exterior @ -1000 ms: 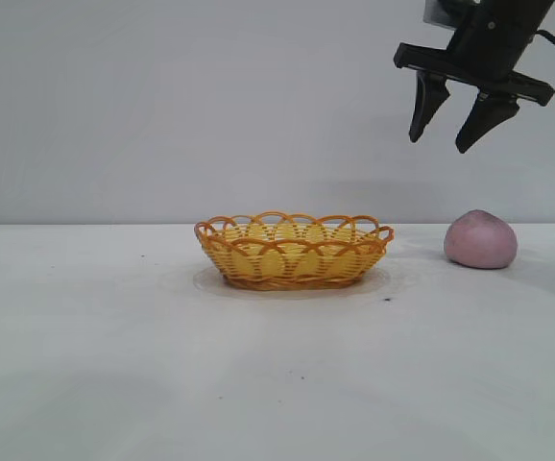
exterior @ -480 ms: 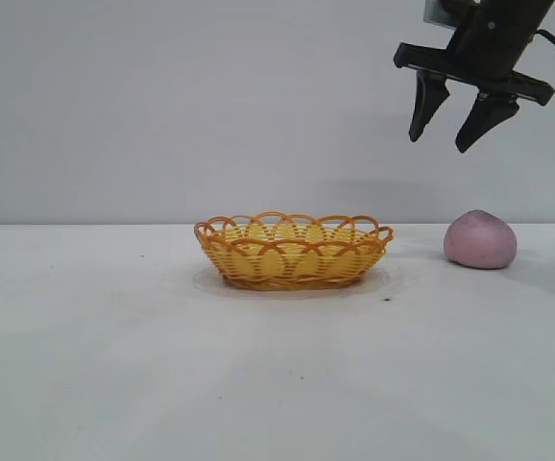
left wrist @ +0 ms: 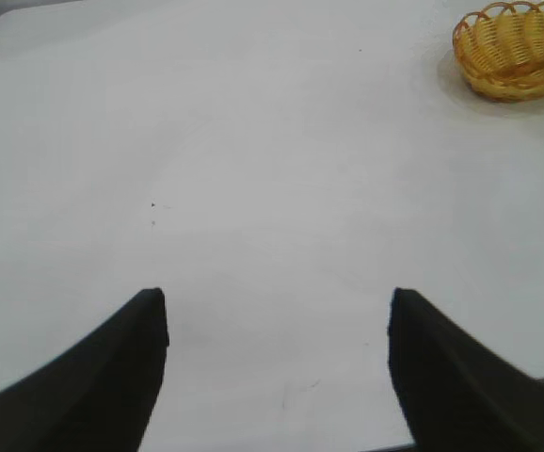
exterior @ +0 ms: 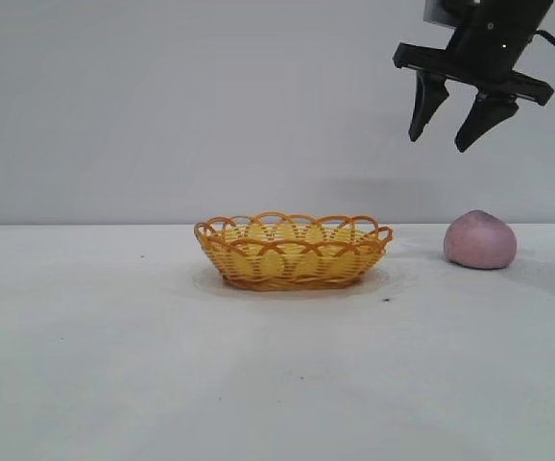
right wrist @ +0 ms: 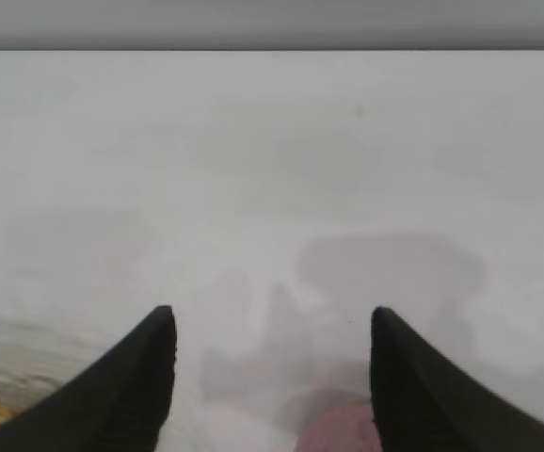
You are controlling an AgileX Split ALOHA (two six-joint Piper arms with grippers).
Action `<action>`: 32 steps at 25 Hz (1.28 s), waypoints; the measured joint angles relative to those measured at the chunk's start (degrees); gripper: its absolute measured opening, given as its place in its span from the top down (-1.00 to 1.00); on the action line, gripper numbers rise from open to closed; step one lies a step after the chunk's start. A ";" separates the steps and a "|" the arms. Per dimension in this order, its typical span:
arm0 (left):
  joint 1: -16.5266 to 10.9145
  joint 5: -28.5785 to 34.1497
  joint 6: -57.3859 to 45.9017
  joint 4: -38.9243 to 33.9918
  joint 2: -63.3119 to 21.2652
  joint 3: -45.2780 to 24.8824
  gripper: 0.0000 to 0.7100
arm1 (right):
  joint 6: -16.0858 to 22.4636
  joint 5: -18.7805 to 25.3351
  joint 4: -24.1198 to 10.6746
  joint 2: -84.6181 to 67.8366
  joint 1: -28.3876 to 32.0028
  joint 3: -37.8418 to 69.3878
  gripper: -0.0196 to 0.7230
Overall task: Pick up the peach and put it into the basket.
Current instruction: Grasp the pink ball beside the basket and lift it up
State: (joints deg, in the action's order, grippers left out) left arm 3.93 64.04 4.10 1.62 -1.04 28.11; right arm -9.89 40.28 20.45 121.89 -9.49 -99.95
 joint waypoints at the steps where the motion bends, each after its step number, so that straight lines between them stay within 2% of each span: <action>1: 0.00 0.00 0.00 0.24 0.00 0.00 -0.24 | 0.00 0.00 0.00 0.00 0.00 0.00 -0.17; 11: -0.23 0.00 0.00 0.25 0.00 0.00 -0.24 | 0.00 1.00 -1.17 0.00 0.00 0.00 -0.17; 13: -1.59 0.00 0.00 0.33 0.00 0.00 -0.24 | 0.00 1.36 -2.02 0.00 0.00 0.00 -0.17; 17: -6.31 0.00 0.00 0.33 0.00 0.00 -0.24 | 0.00 2.06 -3.03 0.00 0.00 0.00 -0.17; 19: -7.47 0.00 0.00 0.33 0.00 0.00 -0.24 | 0.00 2.78 -3.44 0.00 0.00 0.00 -0.17; 23: -7.78 0.00 0.00 0.33 0.00 0.00 -0.24 | -1.52 6.13 -4.69 -0.11 0.00 0.00 -0.17; 27: -7.78 0.00 0.00 0.33 0.00 0.00 -0.24 | -1.74 10.98 -7.93 -0.42 0.00 -0.92 -0.17; 32: -7.78 0.00 0.00 0.33 0.00 0.00 -0.24 | 0.74 17.78 -12.52 -0.70 0.00 -2.20 -0.17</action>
State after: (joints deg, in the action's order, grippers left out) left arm -3.84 64.04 4.10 1.95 -1.04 28.11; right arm -9.14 58.06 7.94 121.19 -9.49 -102.15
